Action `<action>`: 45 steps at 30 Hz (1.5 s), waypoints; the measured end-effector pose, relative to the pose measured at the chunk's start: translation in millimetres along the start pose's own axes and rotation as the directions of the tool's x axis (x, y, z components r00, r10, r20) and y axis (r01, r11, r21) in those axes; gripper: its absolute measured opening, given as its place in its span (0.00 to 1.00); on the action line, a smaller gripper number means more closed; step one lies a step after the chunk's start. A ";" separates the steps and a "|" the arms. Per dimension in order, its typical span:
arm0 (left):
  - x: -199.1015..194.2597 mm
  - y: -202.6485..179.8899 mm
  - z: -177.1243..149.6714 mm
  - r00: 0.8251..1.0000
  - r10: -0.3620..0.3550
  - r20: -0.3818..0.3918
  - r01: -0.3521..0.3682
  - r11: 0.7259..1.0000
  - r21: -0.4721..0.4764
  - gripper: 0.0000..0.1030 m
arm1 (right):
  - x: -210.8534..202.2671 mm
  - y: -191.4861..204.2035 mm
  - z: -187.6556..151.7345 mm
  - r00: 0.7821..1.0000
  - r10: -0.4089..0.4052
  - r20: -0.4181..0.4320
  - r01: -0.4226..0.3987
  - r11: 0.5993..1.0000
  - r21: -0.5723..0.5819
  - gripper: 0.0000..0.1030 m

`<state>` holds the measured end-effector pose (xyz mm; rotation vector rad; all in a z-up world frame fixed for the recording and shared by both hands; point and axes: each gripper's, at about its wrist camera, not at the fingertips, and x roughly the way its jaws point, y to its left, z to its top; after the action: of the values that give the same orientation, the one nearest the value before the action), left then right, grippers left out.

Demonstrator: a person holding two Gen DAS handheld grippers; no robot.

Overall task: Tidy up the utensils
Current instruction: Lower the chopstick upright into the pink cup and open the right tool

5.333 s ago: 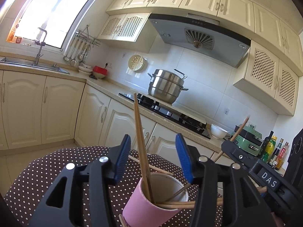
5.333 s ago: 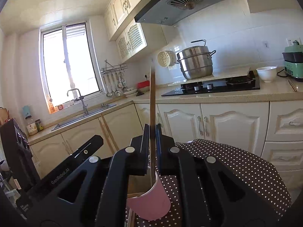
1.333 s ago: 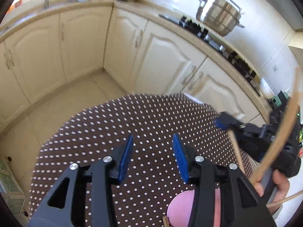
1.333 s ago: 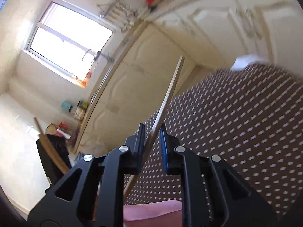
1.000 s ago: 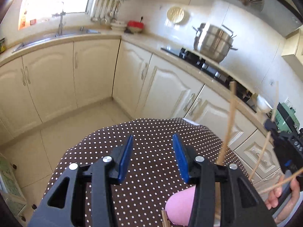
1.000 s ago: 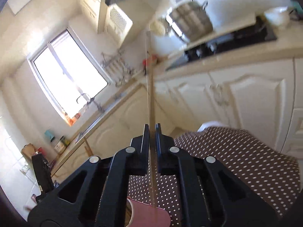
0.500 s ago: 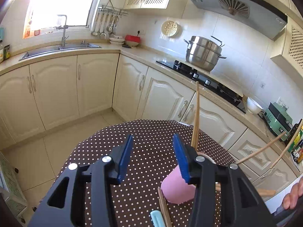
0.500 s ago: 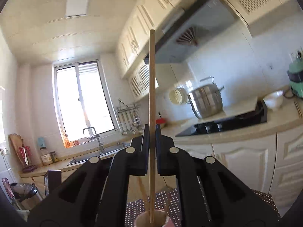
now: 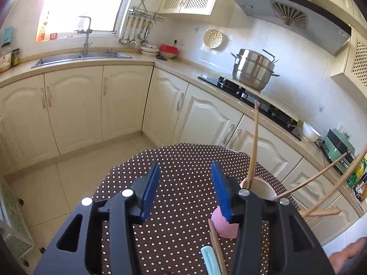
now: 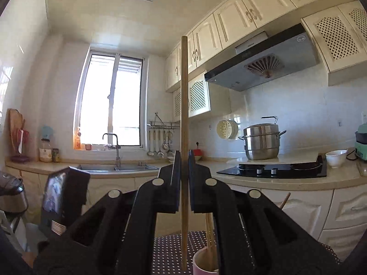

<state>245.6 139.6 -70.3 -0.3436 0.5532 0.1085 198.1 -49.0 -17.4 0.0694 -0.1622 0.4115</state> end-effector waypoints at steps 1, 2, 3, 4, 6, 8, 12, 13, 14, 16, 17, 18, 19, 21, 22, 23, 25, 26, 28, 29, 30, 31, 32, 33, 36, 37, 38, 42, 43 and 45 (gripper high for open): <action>1.4 2.4 -1.7 1.000 -0.002 -0.004 0.002 1.000 -0.001 0.45 | 3.2 0.6 -5.0 1.000 -0.001 -0.013 0.001 1.000 -0.009 0.06; 3.1 3.2 -3.2 1.000 -0.005 -0.007 0.004 1.000 -0.003 0.45 | 6.8 0.5 -9.8 1.000 -0.004 -0.026 0.003 1.000 -0.011 0.06; 5.8 4.7 -4.9 1.000 -0.006 -0.013 0.006 1.000 -0.002 0.45 | 12.6 -1.6 -15.7 0.999 -0.012 -0.041 0.011 1.000 -0.013 0.06; 8.4 6.5 -6.6 1.000 -0.005 -0.020 0.005 1.000 -0.001 0.45 | 17.0 -3.5 -20.6 0.998 -0.026 -0.053 0.025 1.000 -0.019 0.06; 14.1 9.5 -9.8 0.999 -0.008 -0.035 0.008 1.000 0.004 0.45 | 24.8 -10.3 -28.0 0.997 -0.053 -0.062 0.051 0.998 -0.037 0.06; 19.7 11.4 -12.4 0.999 -0.004 -0.046 0.005 1.000 0.006 0.45 | 29.4 -15.8 -31.9 0.995 -0.071 -0.068 0.069 0.997 -0.034 0.06; 29.9 13.7 -16.4 0.998 -0.011 -0.064 0.011 1.000 0.001 0.45 | 35.9 -23.4 -40.5 0.993 -0.086 -0.081 0.083 0.996 -0.037 0.06; 31.4 13.0 -17.1 0.998 -0.008 -0.065 0.009 1.000 0.003 0.45 | 35.6 -24.5 -41.3 0.993 -0.092 -0.074 0.089 0.995 -0.044 0.06; 33.2 13.0 -18.2 0.998 -0.006 -0.066 0.006 1.000 0.005 0.45 | 35.1 -25.3 -40.6 0.993 -0.096 -0.070 0.093 0.995 -0.045 0.06; 37.5 12.8 -19.8 0.997 -0.005 -0.071 0.006 1.000 0.007 0.45 | 34.5 -25.9 -38.7 0.993 -0.093 -0.069 0.090 0.995 -0.041 0.06; 39.0 12.0 -20.2 0.997 -0.005 -0.074 0.006 1.000 0.006 0.45 | 34.1 -24.8 -38.4 0.993 -0.091 -0.068 0.088 0.995 -0.050 0.06; 40.4 12.1 -20.8 0.997 -0.011 -0.078 0.011 1.000 0.004 0.45 | 33.6 -23.5 -37.9 0.994 -0.087 -0.068 0.083 0.995 -0.056 0.06; 41.0 12.1 -20.8 0.997 -0.012 -0.078 0.013 1.000 0.002 0.45 | 32.9 -23.3 -37.4 0.994 -0.080 -0.068 0.076 0.996 -0.056 0.06; 42.6 11.9 -21.2 0.997 -0.013 -0.079 0.014 1.000 0.003 0.45 | 32.3 -23.2 -36.7 0.995 -0.077 -0.068 0.074 0.996 -0.051 0.06; 43.1 10.8 -21.0 0.997 -0.014 -0.079 0.014 1.000 0.002 0.46 | 32.3 -23.5 -36.4 0.995 -0.078 -0.070 0.074 0.996 -0.049 0.06; 43.3 10.5 -21.1 0.997 -0.017 -0.078 0.017 1.000 0.002 0.46 | 32.6 -23.8 -36.0 0.995 -0.078 -0.070 0.074 0.996 -0.046 0.06; 42.9 8.5 -21.2 0.997 -0.020 -0.077 0.020 1.000 0.007 0.47 | 32.5 -23.5 -35.9 0.994 -0.084 -0.063 0.082 0.996 -0.042 0.07; 42.6 7.4 -21.3 0.997 -0.021 -0.074 0.022 1.000 0.009 0.47 | 32.6 -22.6 -35.8 0.994 -0.088 -0.061 0.085 0.995 -0.045 0.07; 42.1 5.4 -22.4 0.997 -0.024 -0.074 0.025 1.000 0.013 0.48 | 32.6 -21.0 -35.5 0.995 -0.090 -0.050 0.087 0.995 -0.049 0.07; 42.2 4.8 -22.5 0.997 -0.024 -0.074 0.025 1.000 0.016 0.48 | 32.8 -20.4 -35.5 0.995 -0.093 -0.047 0.090 0.995 -0.050 0.07; 41.8 4.2 -23.5 0.997 -0.022 -0.075 0.023 1.000 0.018 0.48 | 33.0 -19.9 -35.6 0.994 -0.095 -0.045 0.093 0.994 -0.052 0.07; 41.5 4.1 -23.9 0.997 -0.022 -0.078 0.023 1.000 0.019 0.48 | 33.7 -19.6 -35.1 0.994 -0.093 -0.049 0.091 0.994 -0.053 0.07; 41.4 4.2 -24.2 0.997 -0.025 -0.080 0.026 0.999 0.018 0.48 | 33.8 -19.5 -34.8 0.994 -0.093 -0.051 0.090 0.995 -0.049 0.07; 40.6 4.2 -24.5 0.996 -0.025 -0.081 0.027 1.000 0.016 0.48 | 33.4 -19.7 -34.7 0.994 -0.094 -0.052 0.092 0.995 -0.045 0.07; 36.8 3.1 -25.3 0.996 -0.026 -0.081 0.028 1.000 0.015 0.48 | 32.2 -20.0 -35.1 0.993 -0.096 -0.064 0.094 0.995 -0.040 0.07; 35.3 2.7 -25.5 0.996 -0.028 -0.082 0.030 0.999 0.016 0.48 | 31.2 -19.9 -35.0 0.993 -0.096 -0.068 0.094 0.995 -0.041 0.07; 33.3 1.1 -25.3 0.996 -0.030 -0.080 0.032 0.999 0.017 0.48 | 29.8 -19.7 -34.6 0.993 -0.098 -0.072 0.095 0.995 -0.042 0.07; 20.6 -4.9 -25.3 0.997 -0.041 -0.063 0.043 0.999 0.024 0.51 | 21.8 -19.1 -27.7 0.993 -0.095 -0.071 0.092 0.995 -0.038 0.07; 16.7 -6.3 -25.5 0.997 -0.043 -0.059 0.045 0.999 0.029 0.52 | 18.5 -18.5 -24.5 0.993 -0.096 -0.067 0.094 0.995 -0.041 0.08; 9.5 -10.5 -25.7 0.998 -0.047 -0.048 0.049 0.998 0.035 0.52 | 11.6 -18.2 -18.0 0.994 -0.098 -0.058 0.095 0.995 -0.041 0.13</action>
<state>242.9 120.9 -92.7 -0.3248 0.5923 0.0442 218.4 -59.3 -33.7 0.0270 -0.1072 0.3134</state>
